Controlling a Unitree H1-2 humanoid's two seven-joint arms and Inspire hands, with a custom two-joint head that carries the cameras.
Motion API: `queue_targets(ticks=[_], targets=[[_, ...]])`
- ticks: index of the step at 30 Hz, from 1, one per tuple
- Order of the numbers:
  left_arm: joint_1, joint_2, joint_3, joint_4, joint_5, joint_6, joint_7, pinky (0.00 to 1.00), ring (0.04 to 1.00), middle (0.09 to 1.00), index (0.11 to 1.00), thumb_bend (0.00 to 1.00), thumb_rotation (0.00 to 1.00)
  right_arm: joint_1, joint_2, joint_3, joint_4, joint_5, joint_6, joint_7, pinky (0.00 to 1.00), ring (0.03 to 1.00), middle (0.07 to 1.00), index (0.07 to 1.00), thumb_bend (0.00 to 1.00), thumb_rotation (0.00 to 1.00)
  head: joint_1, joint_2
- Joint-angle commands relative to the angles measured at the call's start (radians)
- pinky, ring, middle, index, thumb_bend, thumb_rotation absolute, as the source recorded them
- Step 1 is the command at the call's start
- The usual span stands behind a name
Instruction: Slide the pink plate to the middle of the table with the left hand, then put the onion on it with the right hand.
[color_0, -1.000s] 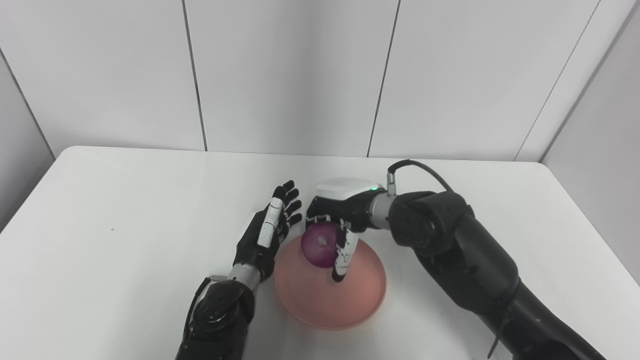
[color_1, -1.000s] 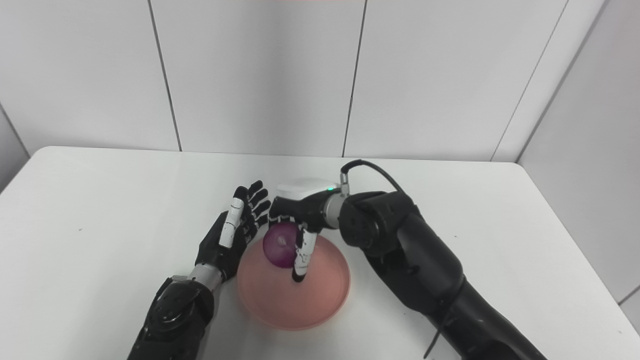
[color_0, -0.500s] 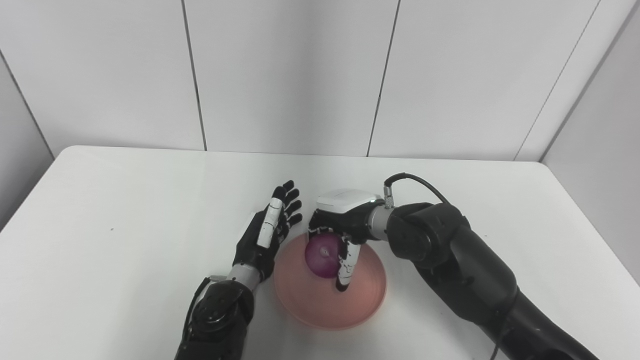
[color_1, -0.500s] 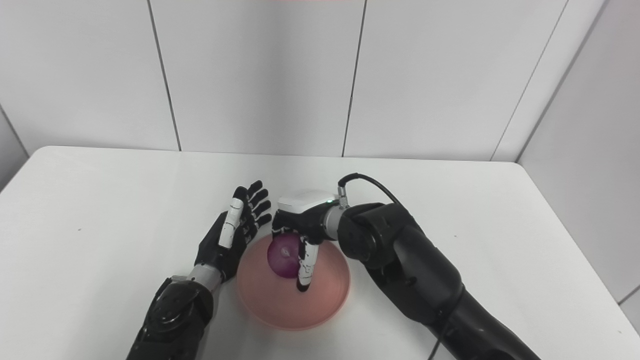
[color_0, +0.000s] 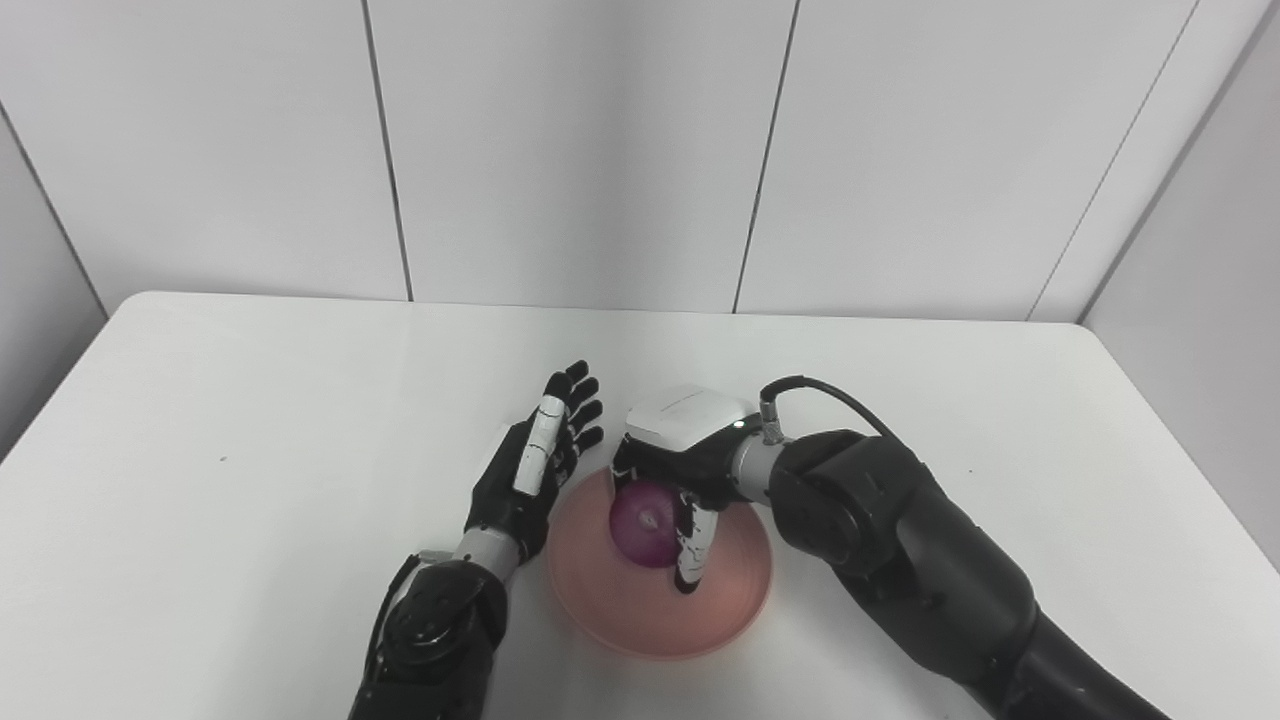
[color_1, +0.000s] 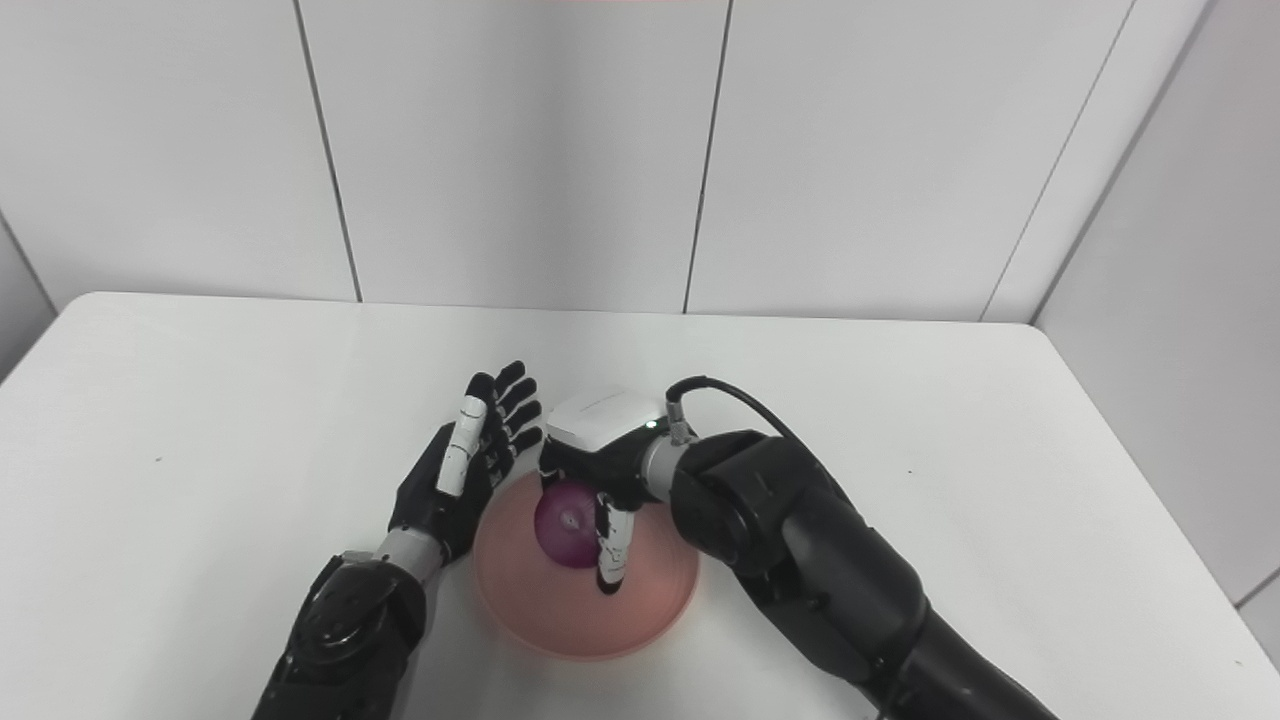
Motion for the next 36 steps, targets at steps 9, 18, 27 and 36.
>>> queue_targets(ticks=[9, 18, 27, 36], targets=[[0.083, 0.011, 0.007, 0.084, 0.003, 0.163, 0.015, 0.94, 0.958, 0.967, 0.930, 0.78, 0.91, -0.015, 0.009, -0.023, -0.084, -0.055, -0.040, -0.002, 0.44, 0.555, 0.667, 0.696, 1.00, 0.29, -0.003, 0.000], [0.083, 0.012, 0.010, 0.090, 0.002, 0.157, 0.016, 0.95, 0.958, 0.962, 0.928, 0.77, 0.90, -0.024, 0.010, -0.033, -0.089, -0.058, -0.044, 0.022, 0.46, 0.600, 0.745, 0.748, 1.00, 0.47, -0.006, -0.001], [0.084, 0.011, 0.012, 0.092, 0.002, 0.156, 0.015, 0.94, 0.955, 0.958, 0.924, 0.78, 0.90, -0.031, 0.002, -0.073, -0.093, -0.004, -0.077, -0.019, 0.49, 0.620, 0.728, 0.732, 1.00, 0.52, -0.007, 0.000], [0.085, 0.010, 0.014, 0.093, 0.002, 0.154, 0.016, 0.94, 0.948, 0.954, 0.920, 0.78, 0.89, 0.005, 0.050, -0.290, -0.073, 0.273, -0.145, -0.270, 0.55, 0.668, 0.720, 0.719, 1.00, 0.81, -0.011, -0.004]])
